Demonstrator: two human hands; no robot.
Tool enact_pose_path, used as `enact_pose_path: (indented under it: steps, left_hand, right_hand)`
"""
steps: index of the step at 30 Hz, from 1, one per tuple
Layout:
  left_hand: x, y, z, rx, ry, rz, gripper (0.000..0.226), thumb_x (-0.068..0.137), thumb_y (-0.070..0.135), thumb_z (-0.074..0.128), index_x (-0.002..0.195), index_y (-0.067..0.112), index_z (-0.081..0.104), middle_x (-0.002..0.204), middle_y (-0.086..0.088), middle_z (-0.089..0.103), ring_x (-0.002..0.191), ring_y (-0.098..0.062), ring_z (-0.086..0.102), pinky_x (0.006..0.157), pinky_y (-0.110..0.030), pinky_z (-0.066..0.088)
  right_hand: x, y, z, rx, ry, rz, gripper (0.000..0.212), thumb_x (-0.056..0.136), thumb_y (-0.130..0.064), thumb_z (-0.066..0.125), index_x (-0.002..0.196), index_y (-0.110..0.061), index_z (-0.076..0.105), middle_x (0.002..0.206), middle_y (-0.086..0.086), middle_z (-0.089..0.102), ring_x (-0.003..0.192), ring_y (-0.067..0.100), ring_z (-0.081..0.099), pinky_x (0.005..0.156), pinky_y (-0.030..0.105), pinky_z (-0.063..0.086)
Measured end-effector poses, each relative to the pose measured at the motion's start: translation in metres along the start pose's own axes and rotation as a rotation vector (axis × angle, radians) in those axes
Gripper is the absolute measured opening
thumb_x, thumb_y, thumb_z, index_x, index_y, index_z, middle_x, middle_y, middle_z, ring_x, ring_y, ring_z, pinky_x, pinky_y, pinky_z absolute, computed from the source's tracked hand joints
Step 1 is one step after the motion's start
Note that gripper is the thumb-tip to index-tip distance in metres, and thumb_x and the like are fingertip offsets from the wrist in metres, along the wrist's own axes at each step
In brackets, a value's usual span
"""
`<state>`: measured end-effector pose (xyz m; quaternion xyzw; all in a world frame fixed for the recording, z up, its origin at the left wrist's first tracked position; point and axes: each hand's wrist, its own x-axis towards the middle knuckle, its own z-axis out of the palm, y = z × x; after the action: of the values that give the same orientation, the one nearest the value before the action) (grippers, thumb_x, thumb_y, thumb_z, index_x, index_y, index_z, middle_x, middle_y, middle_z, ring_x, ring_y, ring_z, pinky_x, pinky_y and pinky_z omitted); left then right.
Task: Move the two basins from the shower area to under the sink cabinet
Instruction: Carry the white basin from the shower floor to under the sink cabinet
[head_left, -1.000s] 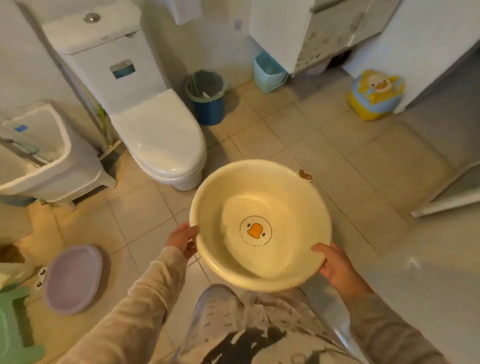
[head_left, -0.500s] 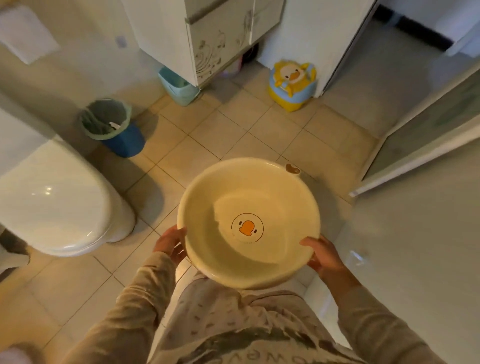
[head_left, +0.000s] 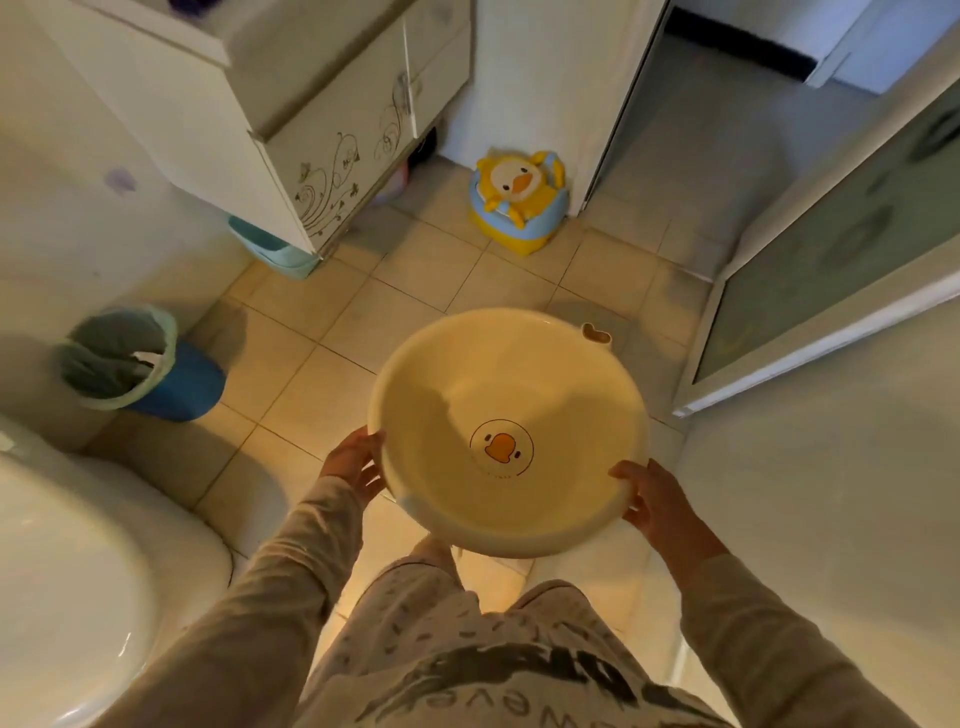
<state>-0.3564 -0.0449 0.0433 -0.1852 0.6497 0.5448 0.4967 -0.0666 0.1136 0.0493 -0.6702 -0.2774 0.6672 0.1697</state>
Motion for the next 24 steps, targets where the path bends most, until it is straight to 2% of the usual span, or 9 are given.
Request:
enact_pose_path:
  steps: [3, 8, 10, 12, 15, 17, 21, 24]
  left_hand:
    - [0.021, 0.044, 0.027, 0.045, -0.042, 0.000, 0.016, 0.084, 0.008, 0.055, 0.080, 0.022, 0.063, 0.081, -0.003, 0.059, 0.070, -0.021, 0.054, 0.061, -0.032, 0.049]
    - [0.045, 0.103, 0.073, 0.107, -0.079, 0.016, 0.012, 0.085, 0.008, 0.057, 0.085, 0.019, 0.060, 0.082, -0.003, 0.058, 0.072, -0.021, 0.054, 0.067, -0.033, 0.050]
    - [0.054, 0.125, 0.094, 0.132, -0.112, 0.015, 0.011, 0.086, 0.009, 0.057, 0.084, 0.020, 0.059, 0.083, -0.002, 0.057, 0.072, -0.021, 0.053, 0.068, -0.033, 0.049]
    - [0.063, 0.144, 0.115, 0.144, -0.148, 0.020, 0.012, 0.087, 0.009, 0.057, 0.097, 0.016, 0.057, 0.086, -0.003, 0.057, 0.073, -0.021, 0.054, 0.069, -0.033, 0.049]
    - [0.080, 0.160, 0.144, 0.153, -0.164, 0.011, 0.030, 0.087, 0.009, 0.058, 0.116, 0.016, 0.054, 0.102, -0.008, 0.056, 0.082, -0.026, 0.055, 0.075, -0.040, 0.050]
    - [0.093, 0.168, 0.162, 0.147, -0.159, 0.005, 0.039, 0.087, 0.009, 0.059, 0.125, 0.014, 0.052, 0.104, -0.009, 0.057, 0.088, -0.029, 0.056, 0.077, -0.042, 0.051]
    - [0.119, 0.178, 0.199, 0.116, -0.154, -0.017, 0.026, 0.086, 0.010, 0.058, 0.111, 0.013, 0.055, 0.088, -0.004, 0.061, 0.076, -0.024, 0.058, 0.059, -0.033, 0.056]
    - [0.135, 0.181, 0.229, 0.051, -0.082, -0.055, 0.025, 0.085, 0.008, 0.059, 0.110, 0.011, 0.057, 0.089, -0.005, 0.063, 0.077, -0.025, 0.058, 0.062, -0.037, 0.055]
  right_hand:
    - [0.016, -0.031, 0.015, 0.039, 0.018, -0.015, 0.027, 0.079, -0.001, 0.058, 0.102, -0.014, 0.059, 0.090, 0.007, 0.059, 0.085, 0.027, 0.056, 0.068, 0.036, 0.049]
    - [0.043, -0.077, 0.035, 0.057, 0.071, -0.016, 0.047, 0.081, -0.001, 0.057, 0.127, -0.009, 0.051, 0.111, 0.015, 0.055, 0.105, 0.034, 0.050, 0.093, 0.049, 0.045]
    - [0.054, -0.099, 0.040, 0.076, 0.073, -0.017, 0.048, 0.081, -0.002, 0.057, 0.129, -0.009, 0.051, 0.115, 0.014, 0.054, 0.106, 0.033, 0.050, 0.090, 0.047, 0.044]
    - [0.067, -0.120, 0.042, 0.097, 0.065, -0.028, 0.047, 0.080, -0.003, 0.058, 0.126, -0.010, 0.053, 0.114, 0.013, 0.055, 0.106, 0.033, 0.051, 0.086, 0.045, 0.045]
    - [0.088, -0.147, 0.043, 0.109, 0.068, -0.027, 0.044, 0.079, -0.003, 0.059, 0.121, -0.014, 0.054, 0.109, 0.011, 0.057, 0.104, 0.033, 0.052, 0.083, 0.043, 0.046]
    - [0.105, -0.165, 0.042, 0.119, 0.055, -0.019, 0.042, 0.079, -0.004, 0.059, 0.119, -0.015, 0.054, 0.102, 0.009, 0.058, 0.102, 0.033, 0.052, 0.079, 0.041, 0.048]
    - [0.147, -0.212, 0.036, 0.059, -0.025, -0.061, 0.035, 0.080, -0.006, 0.059, 0.113, -0.015, 0.056, 0.102, 0.007, 0.059, 0.092, 0.029, 0.056, 0.067, 0.034, 0.050]
    - [0.184, -0.256, 0.036, 0.024, -0.027, -0.019, 0.038, 0.079, -0.003, 0.059, 0.115, -0.015, 0.056, 0.100, 0.007, 0.060, 0.093, 0.029, 0.055, 0.067, 0.034, 0.049]
